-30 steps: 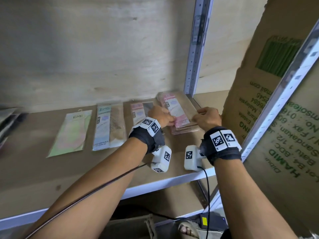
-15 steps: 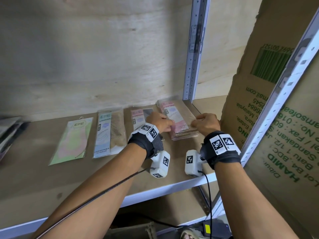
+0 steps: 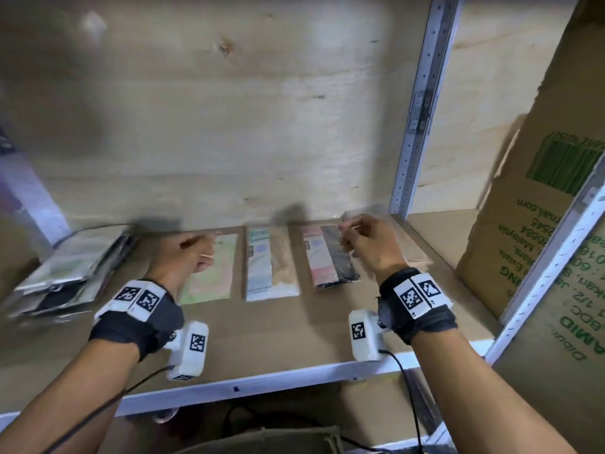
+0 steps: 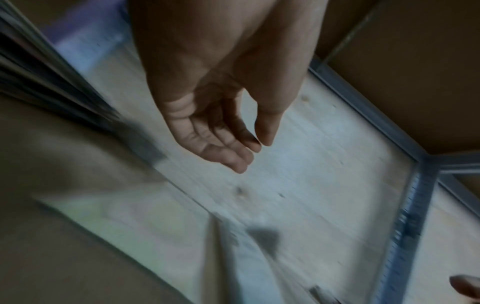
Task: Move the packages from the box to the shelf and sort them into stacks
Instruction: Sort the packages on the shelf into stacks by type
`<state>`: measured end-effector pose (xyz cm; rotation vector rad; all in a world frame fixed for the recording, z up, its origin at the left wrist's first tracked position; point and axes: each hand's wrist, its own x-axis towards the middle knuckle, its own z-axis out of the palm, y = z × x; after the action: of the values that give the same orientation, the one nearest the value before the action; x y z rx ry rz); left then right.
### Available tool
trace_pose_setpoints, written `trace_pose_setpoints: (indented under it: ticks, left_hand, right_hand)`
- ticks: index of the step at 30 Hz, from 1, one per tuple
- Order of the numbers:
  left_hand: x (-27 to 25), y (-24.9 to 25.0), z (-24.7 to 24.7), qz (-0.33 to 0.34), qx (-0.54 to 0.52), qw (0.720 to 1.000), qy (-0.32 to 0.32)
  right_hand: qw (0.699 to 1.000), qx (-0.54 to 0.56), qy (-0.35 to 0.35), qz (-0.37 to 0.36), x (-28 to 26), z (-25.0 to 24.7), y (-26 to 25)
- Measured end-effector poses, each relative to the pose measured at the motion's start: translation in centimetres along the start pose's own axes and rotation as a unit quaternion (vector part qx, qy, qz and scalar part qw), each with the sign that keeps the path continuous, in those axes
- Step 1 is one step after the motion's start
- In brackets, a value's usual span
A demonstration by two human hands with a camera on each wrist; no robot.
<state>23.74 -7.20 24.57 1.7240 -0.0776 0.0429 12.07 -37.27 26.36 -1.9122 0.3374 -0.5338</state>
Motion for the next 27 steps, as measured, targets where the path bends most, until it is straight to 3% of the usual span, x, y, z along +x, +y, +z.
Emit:
trace_pose_setpoints:
  ticks: [5, 14, 22, 27]
  left_hand:
    - [-1.0, -2.0, -10.0, 0.009, 0.021, 0.997, 0.07]
    - [-0.3, -1.4, -21.4, -0.015, -0.003, 0.991, 0.134]
    - [-0.6, -1.5, -25.3, -0.044, -0.023, 0.987, 0.151]
    - [-0.7, -2.1, -26.3, -0.045, 0.003, 0.985, 0.164]
  right_hand:
    - [0.989, 0.014, -0.144, 0.013, -2.7, 8.5, -2.1]
    - [0.953, 0.018, -0.302, 0.023, -3.8, 26.8, -8.9]
    - [0.949, -0.014, -0.311, 0.046, -4.2, 40.3, -13.0]
    - [0.953, -0.039, -0.29, 0.08, -3.3, 42.9, -13.0]
